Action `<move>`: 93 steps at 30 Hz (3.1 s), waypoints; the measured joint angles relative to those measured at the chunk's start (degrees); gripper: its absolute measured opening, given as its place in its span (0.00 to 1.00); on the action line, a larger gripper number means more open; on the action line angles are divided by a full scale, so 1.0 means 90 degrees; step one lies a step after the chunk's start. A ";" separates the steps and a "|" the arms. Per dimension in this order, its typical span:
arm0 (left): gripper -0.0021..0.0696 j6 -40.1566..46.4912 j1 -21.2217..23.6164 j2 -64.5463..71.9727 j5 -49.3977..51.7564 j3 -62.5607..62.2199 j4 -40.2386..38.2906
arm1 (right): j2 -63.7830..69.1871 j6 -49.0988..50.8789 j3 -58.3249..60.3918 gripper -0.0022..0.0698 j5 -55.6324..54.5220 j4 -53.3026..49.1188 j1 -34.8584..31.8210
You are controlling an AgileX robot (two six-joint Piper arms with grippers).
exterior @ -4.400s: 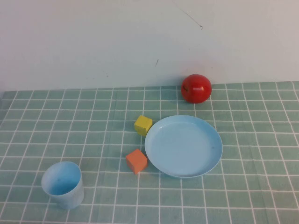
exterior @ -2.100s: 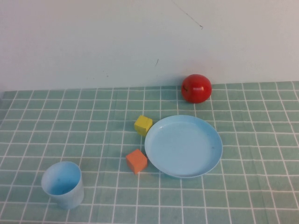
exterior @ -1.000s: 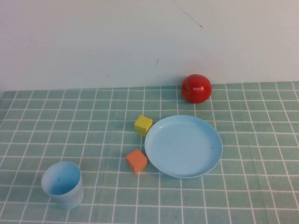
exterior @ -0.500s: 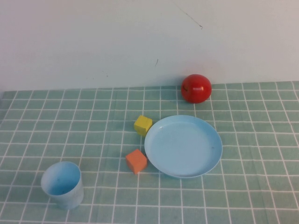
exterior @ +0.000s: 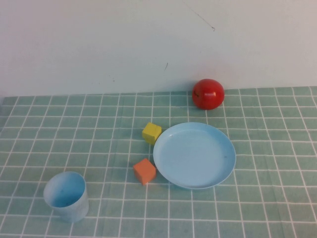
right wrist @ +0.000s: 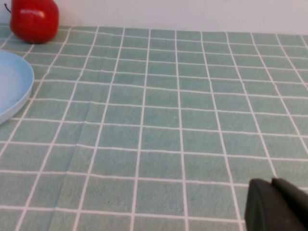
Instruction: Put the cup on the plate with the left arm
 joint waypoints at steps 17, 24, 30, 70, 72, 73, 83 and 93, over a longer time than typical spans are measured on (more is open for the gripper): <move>0.62 0.3255 -0.0137 0.6147 0.3465 -0.3183 -0.1767 | 0.0000 0.0000 0.0000 0.03 0.0000 -0.0112 0.0000; 0.74 0.2659 -0.0137 0.7652 0.3857 -0.3861 -0.1032 | 0.0000 0.0000 0.0000 0.03 0.0000 -0.0112 0.0000; 0.66 0.2001 -0.0137 0.8343 0.3401 -0.3871 -0.0594 | 0.0000 0.0000 0.0000 0.03 0.0000 -0.0112 0.0000; 0.04 0.0291 -0.3123 0.8960 0.1098 -0.5462 -0.0763 | 0.0000 0.0000 0.0000 0.03 -0.0003 -0.0112 0.0000; 0.04 0.0220 -0.3132 0.9317 0.1279 -0.5740 -0.0763 | 0.0000 0.0000 0.0000 0.03 -0.0003 -0.0112 0.0000; 0.04 0.0210 -0.3132 0.9484 0.1399 -0.5867 -0.0752 | 0.0000 0.0000 0.0000 0.03 -0.0003 -0.0112 0.0000; 0.04 0.0238 -0.3155 1.0960 0.2149 -0.7462 -0.0742 | 0.0000 0.0000 0.0000 0.03 -0.0003 -0.0112 0.0000; 0.04 0.0574 -0.3197 1.1495 0.2667 -0.8135 -0.0907 | 0.0000 0.0000 0.0000 0.03 -0.0003 -0.0112 0.0000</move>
